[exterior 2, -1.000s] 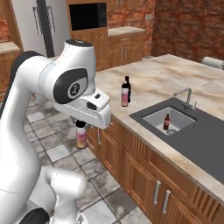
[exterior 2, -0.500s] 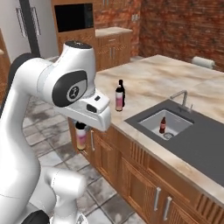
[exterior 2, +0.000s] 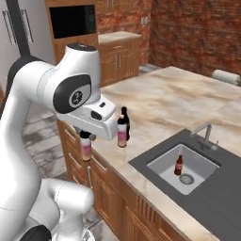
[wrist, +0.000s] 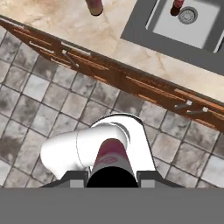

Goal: Place the large bottle from the dining counter next to the other large bottle outside the sink, and place the small bottle from the dining counter next to the other small bottle inside the sink.

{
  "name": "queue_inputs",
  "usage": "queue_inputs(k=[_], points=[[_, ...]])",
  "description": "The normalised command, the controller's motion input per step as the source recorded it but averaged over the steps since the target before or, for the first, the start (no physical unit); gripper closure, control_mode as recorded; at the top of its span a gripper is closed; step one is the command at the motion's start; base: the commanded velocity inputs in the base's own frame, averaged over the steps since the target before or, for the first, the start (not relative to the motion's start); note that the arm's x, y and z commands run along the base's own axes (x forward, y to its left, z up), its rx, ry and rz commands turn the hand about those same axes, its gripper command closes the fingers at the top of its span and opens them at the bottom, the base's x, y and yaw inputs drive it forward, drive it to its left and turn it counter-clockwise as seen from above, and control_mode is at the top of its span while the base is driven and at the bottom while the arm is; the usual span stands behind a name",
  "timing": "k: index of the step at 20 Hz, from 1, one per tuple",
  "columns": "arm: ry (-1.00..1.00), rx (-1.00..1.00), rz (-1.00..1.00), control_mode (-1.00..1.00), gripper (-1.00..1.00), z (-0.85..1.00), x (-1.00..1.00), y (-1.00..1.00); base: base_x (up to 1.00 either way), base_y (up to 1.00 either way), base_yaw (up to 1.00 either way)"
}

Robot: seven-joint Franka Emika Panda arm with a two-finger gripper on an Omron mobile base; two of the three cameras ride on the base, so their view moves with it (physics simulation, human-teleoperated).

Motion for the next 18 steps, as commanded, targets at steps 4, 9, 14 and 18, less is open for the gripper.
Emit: queue_inputs(k=[4,9,14,18], points=[[0.00,0.00,0.00,1.00,1.00,0.00,0.00,0.00,0.99,-0.42,0.00],[0.00,0.00,0.00,1.00,1.00,0.00,0.00,0.00,0.88,-0.48,-0.01],[0.00,0.00,0.00,1.00,1.00,0.00,0.00,0.00,0.23,-0.49,-0.14],[0.00,0.00,0.00,1.00,1.00,0.00,0.00,0.00,0.00,-0.04,-0.24]])
